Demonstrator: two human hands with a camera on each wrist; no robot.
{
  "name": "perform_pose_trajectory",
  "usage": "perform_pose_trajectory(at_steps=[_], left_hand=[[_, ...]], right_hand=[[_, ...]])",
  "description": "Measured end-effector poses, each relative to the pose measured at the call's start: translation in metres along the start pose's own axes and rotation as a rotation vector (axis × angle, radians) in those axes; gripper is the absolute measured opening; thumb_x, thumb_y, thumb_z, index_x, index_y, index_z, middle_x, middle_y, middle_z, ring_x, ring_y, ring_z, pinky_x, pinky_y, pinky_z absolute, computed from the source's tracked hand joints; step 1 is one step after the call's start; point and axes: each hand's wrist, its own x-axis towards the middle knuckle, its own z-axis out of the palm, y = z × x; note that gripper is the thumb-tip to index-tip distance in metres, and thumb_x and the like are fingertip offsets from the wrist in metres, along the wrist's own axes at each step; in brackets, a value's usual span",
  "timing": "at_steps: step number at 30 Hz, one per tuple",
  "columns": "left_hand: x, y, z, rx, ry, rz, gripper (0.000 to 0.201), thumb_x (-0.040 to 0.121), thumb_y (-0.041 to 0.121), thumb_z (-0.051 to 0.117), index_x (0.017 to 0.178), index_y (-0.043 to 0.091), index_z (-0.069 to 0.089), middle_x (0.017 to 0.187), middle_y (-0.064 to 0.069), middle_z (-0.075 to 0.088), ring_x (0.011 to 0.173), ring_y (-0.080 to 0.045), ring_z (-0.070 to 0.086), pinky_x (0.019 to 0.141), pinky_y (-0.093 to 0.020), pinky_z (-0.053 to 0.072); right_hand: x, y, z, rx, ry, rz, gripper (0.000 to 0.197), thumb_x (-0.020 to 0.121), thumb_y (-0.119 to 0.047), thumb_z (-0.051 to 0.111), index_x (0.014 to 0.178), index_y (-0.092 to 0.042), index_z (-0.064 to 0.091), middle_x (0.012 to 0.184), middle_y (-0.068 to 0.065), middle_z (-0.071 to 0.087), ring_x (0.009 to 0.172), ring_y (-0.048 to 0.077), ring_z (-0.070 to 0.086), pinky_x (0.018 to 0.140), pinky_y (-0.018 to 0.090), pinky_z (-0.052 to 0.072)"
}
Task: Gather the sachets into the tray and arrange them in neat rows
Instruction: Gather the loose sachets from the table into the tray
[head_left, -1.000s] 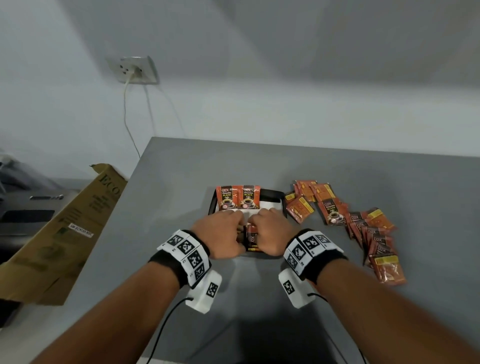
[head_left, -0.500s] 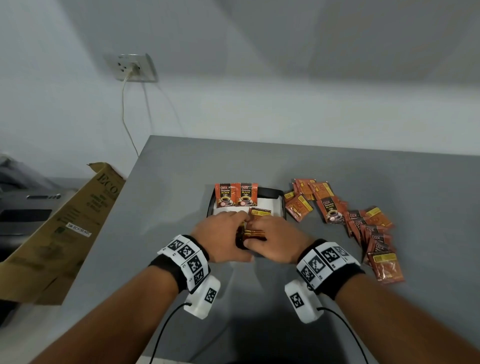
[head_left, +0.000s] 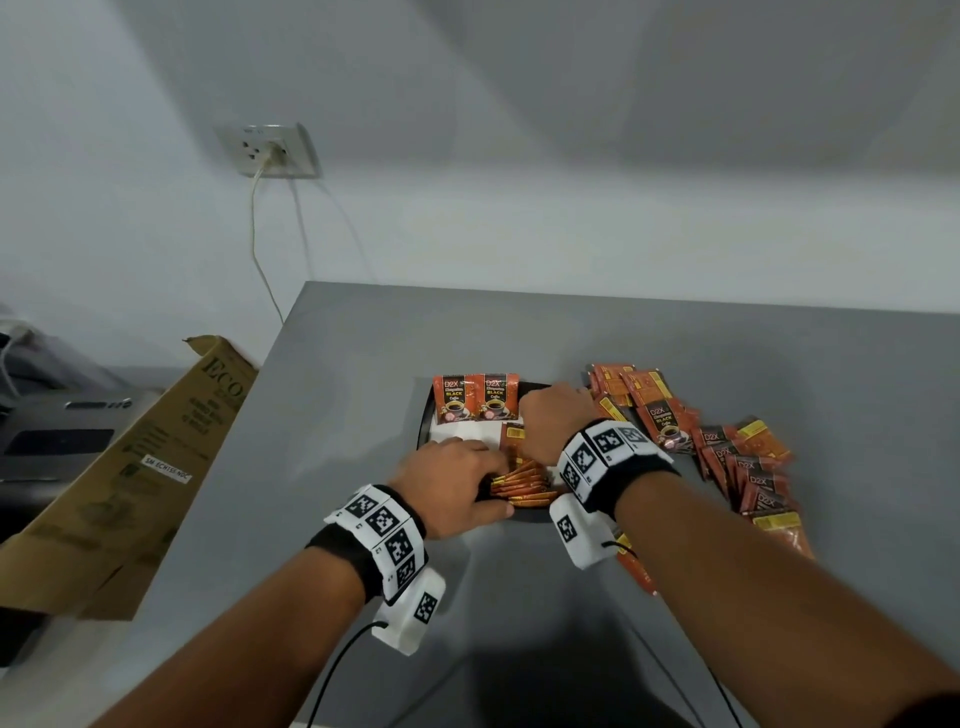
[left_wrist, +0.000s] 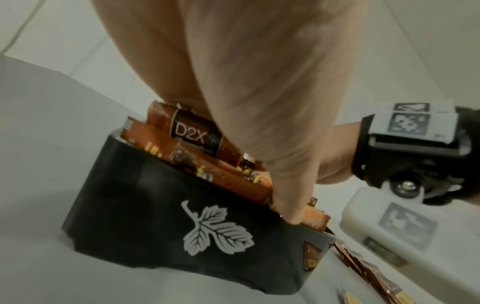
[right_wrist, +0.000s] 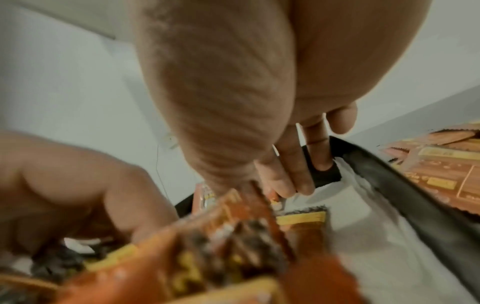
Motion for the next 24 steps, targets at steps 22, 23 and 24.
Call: perform_pose_trajectory(at_steps=[22,23,24], left_hand=[[-0.005,-0.003,0.003,0.045,-0.031,-0.144,0.09,0.064,0.073,0.07,0.137,0.026,0.044,0.121,0.003,0.064,0.104,-0.02,0.064,0.089,-0.034,0.053],[-0.006,-0.004,0.004,0.05,-0.064,-0.129,0.086,0.066,0.072,0.069,0.135,0.027,0.045,0.119,0.004,0.064,0.102,-0.019,0.064,0.089,-0.034,0.053],[-0.006,-0.004,0.004,0.038,-0.084,-0.107,0.078,0.07,0.07,0.067,0.132,0.028,0.046,0.116,0.005,0.064,0.101,-0.019,0.064,0.088,-0.035,0.054]], right_hand=[[-0.068,0.003,0.017,0.112,-0.168,-0.252,0.065,0.07,-0.068,0.07,0.116,-0.026,0.052,0.105,-0.008,0.063,0.093,0.016,0.061,0.101,0.045,0.037],[-0.072,0.002,0.021,0.084,-0.164,-0.265,0.066,0.074,-0.063,0.071,0.122,-0.024,0.047,0.111,-0.006,0.061,0.097,0.018,0.06,0.102,0.046,0.036],[-0.075,0.001,0.023,0.068,-0.139,-0.274,0.063,0.079,-0.062,0.067,0.125,-0.024,0.045,0.115,-0.005,0.059,0.1,0.019,0.059,0.102,0.048,0.035]])
